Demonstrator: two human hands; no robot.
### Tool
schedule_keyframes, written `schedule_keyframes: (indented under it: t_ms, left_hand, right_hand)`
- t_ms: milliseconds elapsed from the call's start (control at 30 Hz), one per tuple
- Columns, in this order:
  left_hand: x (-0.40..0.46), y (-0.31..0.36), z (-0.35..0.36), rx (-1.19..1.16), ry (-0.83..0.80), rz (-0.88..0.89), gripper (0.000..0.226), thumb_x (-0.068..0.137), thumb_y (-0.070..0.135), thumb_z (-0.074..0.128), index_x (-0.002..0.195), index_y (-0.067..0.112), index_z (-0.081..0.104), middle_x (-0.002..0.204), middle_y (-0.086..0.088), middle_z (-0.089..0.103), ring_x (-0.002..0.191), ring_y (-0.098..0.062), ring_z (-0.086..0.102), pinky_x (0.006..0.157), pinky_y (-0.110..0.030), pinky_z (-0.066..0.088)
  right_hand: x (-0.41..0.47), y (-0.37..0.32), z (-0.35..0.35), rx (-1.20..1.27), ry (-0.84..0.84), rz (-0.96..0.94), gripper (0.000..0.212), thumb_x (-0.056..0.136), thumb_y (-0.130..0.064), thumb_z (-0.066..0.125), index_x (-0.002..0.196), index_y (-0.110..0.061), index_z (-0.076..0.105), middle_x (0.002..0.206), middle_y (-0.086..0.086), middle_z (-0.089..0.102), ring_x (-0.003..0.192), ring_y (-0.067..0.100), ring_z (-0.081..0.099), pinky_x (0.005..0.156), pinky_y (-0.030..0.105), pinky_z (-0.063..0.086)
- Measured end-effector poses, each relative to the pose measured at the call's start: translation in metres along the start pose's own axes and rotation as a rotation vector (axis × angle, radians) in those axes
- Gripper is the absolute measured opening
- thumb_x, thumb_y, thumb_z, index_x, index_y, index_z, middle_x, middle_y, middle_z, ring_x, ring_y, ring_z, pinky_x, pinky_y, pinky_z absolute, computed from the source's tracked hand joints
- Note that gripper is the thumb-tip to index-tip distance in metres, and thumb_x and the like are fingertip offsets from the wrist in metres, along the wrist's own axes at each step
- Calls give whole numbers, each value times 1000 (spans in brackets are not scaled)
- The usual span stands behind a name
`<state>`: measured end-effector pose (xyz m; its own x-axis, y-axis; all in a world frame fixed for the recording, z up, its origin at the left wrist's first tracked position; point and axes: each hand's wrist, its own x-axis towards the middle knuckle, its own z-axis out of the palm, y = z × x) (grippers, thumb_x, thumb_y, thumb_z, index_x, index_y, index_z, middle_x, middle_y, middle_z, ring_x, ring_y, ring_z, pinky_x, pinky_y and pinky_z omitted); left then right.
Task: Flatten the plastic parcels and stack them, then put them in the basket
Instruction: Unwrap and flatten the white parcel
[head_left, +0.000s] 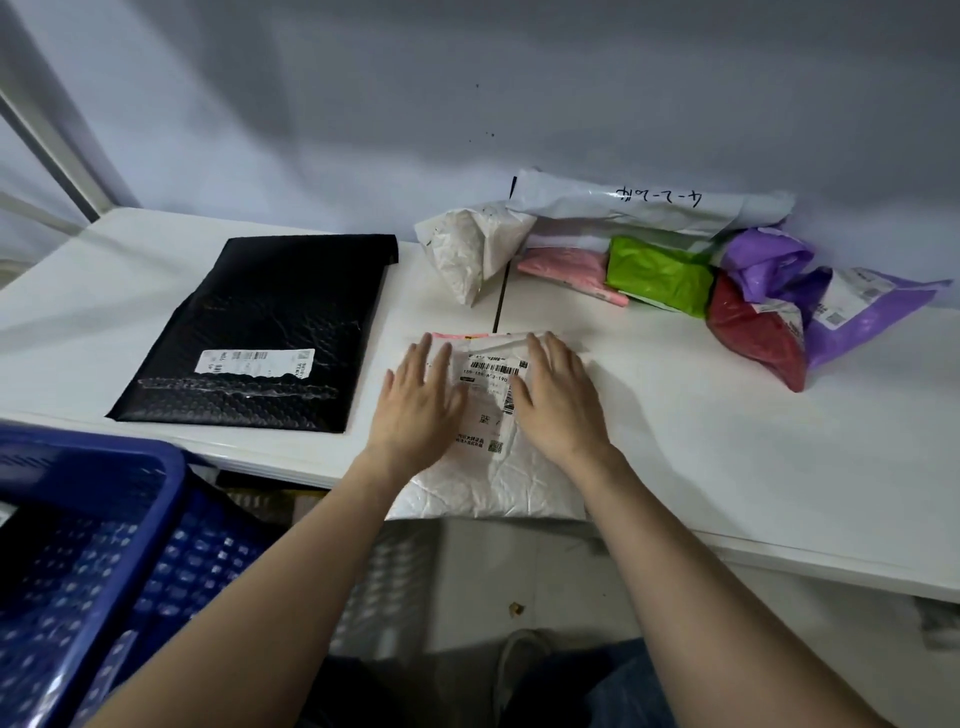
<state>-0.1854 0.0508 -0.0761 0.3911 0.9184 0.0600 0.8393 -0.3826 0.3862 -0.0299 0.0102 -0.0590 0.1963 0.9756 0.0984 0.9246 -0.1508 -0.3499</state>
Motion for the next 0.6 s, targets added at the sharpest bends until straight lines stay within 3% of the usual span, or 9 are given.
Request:
schedule_keyframes:
  t_ms: [167,333,600]
  left_hand:
    - [2,-3,19,134,-136,25,59,100,42,18,151,20,-1,159,-5,-11,147,-22,-10,118,-44,0]
    - [1,-15,29,151,-234,9,60,99,45,16,150,24,-8,158,-5,-17,146,-22,-16,118,-45,-1]
    - [-1,-15,39,143,-179,9,62,99,48,17,150,23,-7,158,-5,-15,146,-21,-13,119,-40,-1]
  right_hand:
    - [-6,-7,23,-6,-198,-74,55,101,-38,26,151,-21,10,161,1,-1,148,18,-3,120,46,3]
    - [-10,2,41,-45,-276,-67,56,100,-44,21,151,-25,5,160,-1,-6,148,16,-9,119,44,-2]
    - [-12,5,50,-76,-283,-65,57,100,-43,20,150,-26,-3,159,-2,-14,147,14,-14,120,44,-4]
